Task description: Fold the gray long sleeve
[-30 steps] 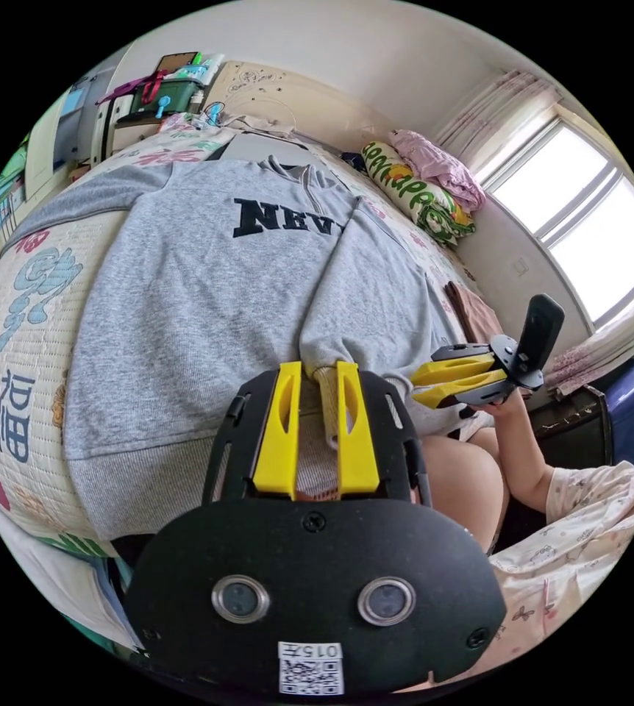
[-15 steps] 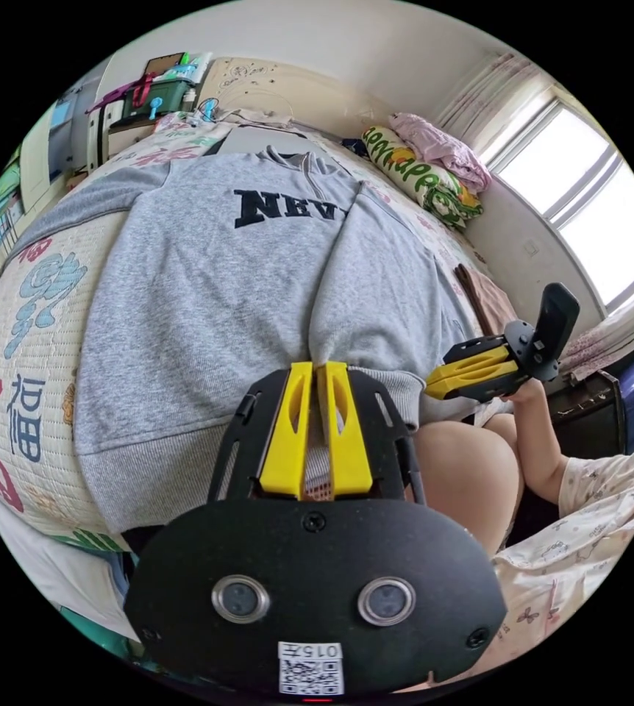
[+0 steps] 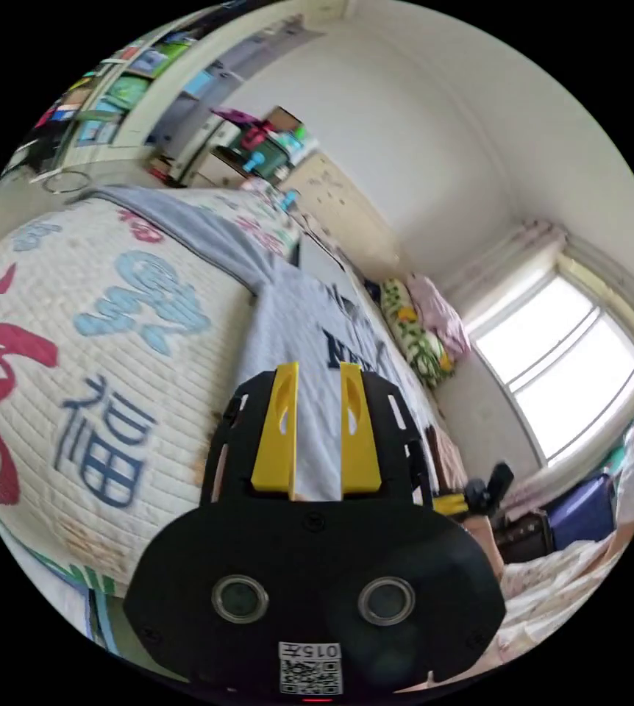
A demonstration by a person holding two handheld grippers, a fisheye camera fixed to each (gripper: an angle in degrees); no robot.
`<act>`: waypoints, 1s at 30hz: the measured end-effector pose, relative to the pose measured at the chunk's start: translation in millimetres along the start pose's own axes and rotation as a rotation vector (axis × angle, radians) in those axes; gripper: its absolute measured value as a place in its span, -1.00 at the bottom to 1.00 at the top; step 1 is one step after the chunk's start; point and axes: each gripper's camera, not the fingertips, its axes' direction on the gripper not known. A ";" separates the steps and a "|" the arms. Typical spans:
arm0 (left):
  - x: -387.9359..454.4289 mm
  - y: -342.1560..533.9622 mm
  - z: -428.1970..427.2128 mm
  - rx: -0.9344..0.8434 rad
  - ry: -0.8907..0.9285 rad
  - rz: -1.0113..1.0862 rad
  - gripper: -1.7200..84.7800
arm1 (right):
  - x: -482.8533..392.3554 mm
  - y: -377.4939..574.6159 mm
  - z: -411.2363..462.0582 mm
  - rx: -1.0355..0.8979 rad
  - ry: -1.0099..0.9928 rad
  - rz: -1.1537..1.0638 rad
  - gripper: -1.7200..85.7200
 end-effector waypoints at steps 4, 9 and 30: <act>-107.4 -69.0 -19.3 0.176 -0.107 -0.216 -0.63 | -4.4 -15.4 17.4 -0.052 0.008 0.038 -0.98; -140.4 -107.5 13.1 0.242 -0.164 -0.254 -0.56 | 2.8 -38.5 33.0 -0.120 -0.038 0.058 -0.98; 116.5 -233.3 87.2 0.438 -0.445 0.167 -0.97 | -36.0 -107.3 46.6 -0.217 -0.064 0.098 -0.98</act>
